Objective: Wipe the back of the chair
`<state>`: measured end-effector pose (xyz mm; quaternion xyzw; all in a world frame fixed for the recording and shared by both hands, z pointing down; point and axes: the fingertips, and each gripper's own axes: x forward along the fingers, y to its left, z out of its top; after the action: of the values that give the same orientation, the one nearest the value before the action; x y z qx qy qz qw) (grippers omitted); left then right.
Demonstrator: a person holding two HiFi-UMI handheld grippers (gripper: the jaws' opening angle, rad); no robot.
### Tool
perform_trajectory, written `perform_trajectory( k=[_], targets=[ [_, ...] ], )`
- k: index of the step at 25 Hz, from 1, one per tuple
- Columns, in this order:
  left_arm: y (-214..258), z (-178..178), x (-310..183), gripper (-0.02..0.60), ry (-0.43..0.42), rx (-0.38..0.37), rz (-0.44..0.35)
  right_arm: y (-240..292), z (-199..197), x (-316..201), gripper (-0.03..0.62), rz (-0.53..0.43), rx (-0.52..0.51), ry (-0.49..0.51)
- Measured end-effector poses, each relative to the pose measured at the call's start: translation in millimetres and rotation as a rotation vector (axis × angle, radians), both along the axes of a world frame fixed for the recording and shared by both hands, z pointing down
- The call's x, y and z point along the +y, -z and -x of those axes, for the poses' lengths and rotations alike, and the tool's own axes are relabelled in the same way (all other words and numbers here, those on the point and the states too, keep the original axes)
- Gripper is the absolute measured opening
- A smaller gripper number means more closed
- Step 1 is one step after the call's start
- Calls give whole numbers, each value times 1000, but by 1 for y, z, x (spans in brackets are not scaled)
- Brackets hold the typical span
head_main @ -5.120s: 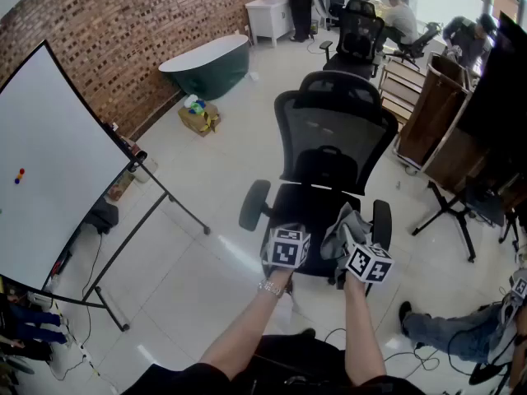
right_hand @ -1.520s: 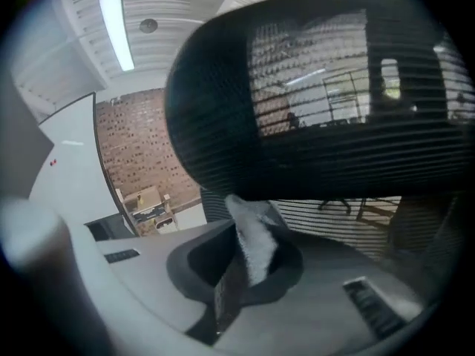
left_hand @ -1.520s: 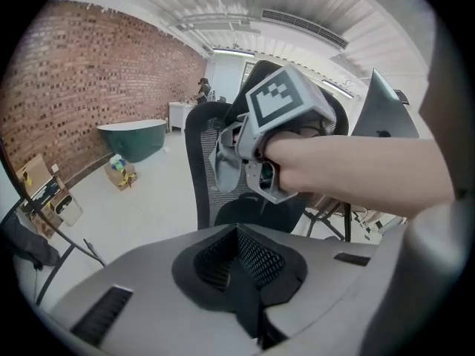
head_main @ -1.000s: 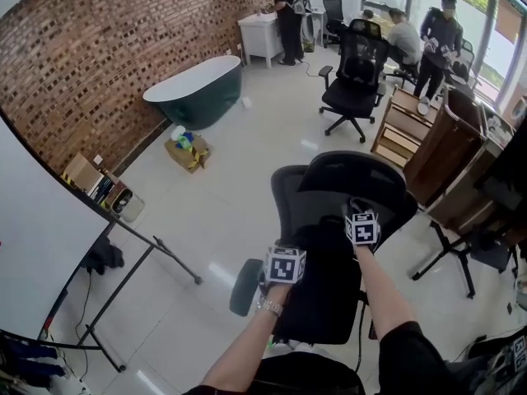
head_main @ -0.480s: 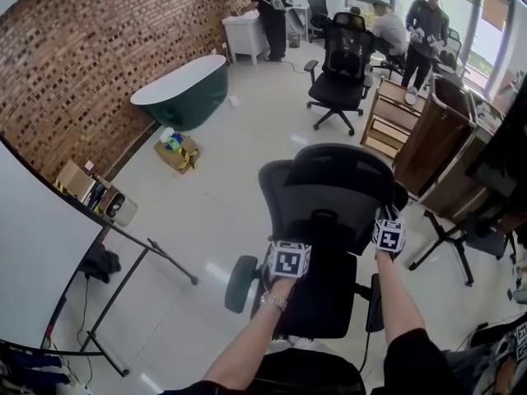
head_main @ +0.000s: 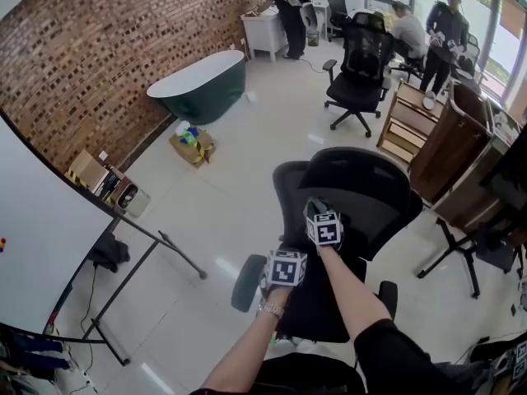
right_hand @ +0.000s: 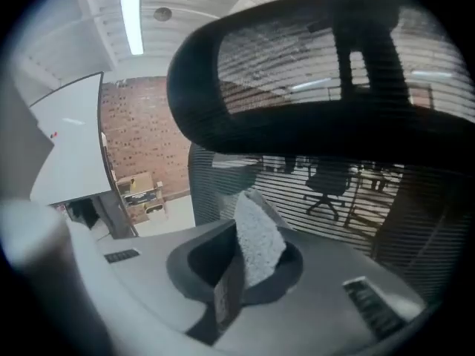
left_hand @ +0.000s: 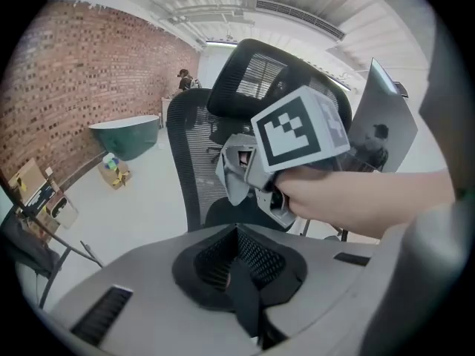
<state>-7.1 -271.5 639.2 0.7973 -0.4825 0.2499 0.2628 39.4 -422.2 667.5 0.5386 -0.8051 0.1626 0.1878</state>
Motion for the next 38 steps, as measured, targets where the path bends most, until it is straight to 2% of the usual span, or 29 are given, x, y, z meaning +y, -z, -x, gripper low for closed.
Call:
perform_trajectory(
  k=[5, 8, 17, 21, 23, 25, 27, 30, 33, 36, 38],
  targets=[
    [-4, 21, 0, 3, 36, -5, 3, -12, -6, -14, 12, 24, 86, 42],
    [-8, 18, -1, 3, 33, 1, 9, -19, -34, -2, 12, 11, 197, 34],
    [-11, -35, 5, 2, -71, 43, 12, -20, -241, 54, 12, 51, 311, -296],
    [-11, -50, 6, 3, -100, 22, 3, -22, -308, 85, 12, 91, 292, -453],
    [-10, -54, 7, 2, -109, 17, 0, -26, -320, 96, 12, 98, 251, -502],
    [-9, -56, 9, 3, -112, 16, -2, -28, -308, 100, 12, 85, 212, -495],
    [-10, -54, 9, 3, -106, 7, 0, -31, -276, 96, 12, 56, 179, -447],
    [-13, -56, 13, 3, -102, 1, 14, -35, -192, 84, 12, 10, 109, -280],
    [-13, -45, 16, 3, -90, -21, 12, -47, -95, 69, 12, 5, 11, -109],
    [-15, -23, 15, 3, -59, -45, 21, -46, -19, 48, 12, 44, -38, -27],
    [-16, -14, 16, 3, -37, -40, 30, -40, 10, 34, 12, 76, -6, 5]
  ],
)
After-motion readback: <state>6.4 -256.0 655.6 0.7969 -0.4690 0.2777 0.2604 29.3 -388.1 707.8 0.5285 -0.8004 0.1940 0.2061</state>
